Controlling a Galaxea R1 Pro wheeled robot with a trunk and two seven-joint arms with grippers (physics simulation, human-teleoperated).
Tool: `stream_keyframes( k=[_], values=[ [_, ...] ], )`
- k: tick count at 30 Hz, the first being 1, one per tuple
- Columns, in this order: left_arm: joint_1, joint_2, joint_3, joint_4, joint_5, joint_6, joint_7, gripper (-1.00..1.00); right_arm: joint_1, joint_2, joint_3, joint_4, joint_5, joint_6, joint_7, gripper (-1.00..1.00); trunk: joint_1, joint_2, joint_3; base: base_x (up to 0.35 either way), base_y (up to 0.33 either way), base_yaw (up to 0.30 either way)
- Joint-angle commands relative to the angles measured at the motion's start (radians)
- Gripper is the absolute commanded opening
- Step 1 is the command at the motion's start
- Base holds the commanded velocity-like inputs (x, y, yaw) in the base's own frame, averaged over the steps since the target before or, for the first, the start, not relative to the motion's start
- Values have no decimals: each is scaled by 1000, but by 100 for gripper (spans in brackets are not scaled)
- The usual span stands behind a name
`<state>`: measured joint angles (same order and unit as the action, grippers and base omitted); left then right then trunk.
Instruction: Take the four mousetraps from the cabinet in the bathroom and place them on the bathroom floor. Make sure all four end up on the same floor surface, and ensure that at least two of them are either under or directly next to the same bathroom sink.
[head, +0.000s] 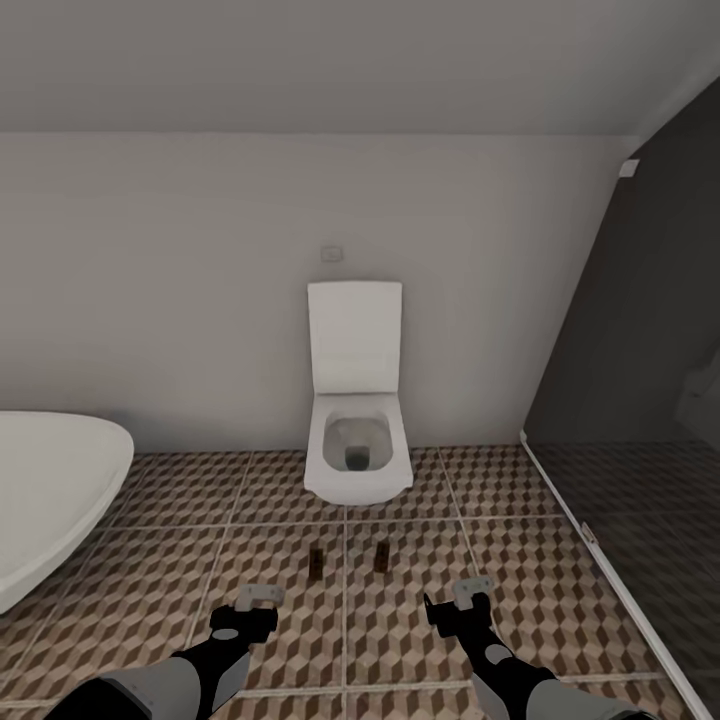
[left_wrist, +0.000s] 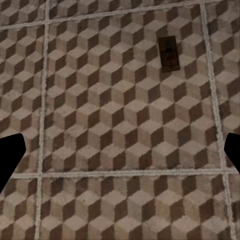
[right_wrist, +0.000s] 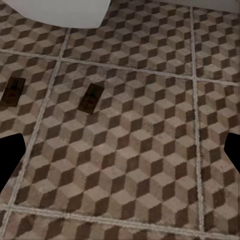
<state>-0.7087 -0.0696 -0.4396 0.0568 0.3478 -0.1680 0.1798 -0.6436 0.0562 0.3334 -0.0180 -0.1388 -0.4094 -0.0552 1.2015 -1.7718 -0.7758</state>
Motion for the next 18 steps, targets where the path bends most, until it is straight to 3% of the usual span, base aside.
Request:
stream_keyframes(
  k=[1,18],
  values=[
    [-1,-1,-8,4,8,-7,0,100,-1,0,9,1,-10,-3,-3,100,-4,7,2,0,0,0],
    [-1,-1,-8,3,8,-7,0,100,-1,-1,9,1,-10,-3,-2,100,-69,126,56,0,0,0]
  ],
)
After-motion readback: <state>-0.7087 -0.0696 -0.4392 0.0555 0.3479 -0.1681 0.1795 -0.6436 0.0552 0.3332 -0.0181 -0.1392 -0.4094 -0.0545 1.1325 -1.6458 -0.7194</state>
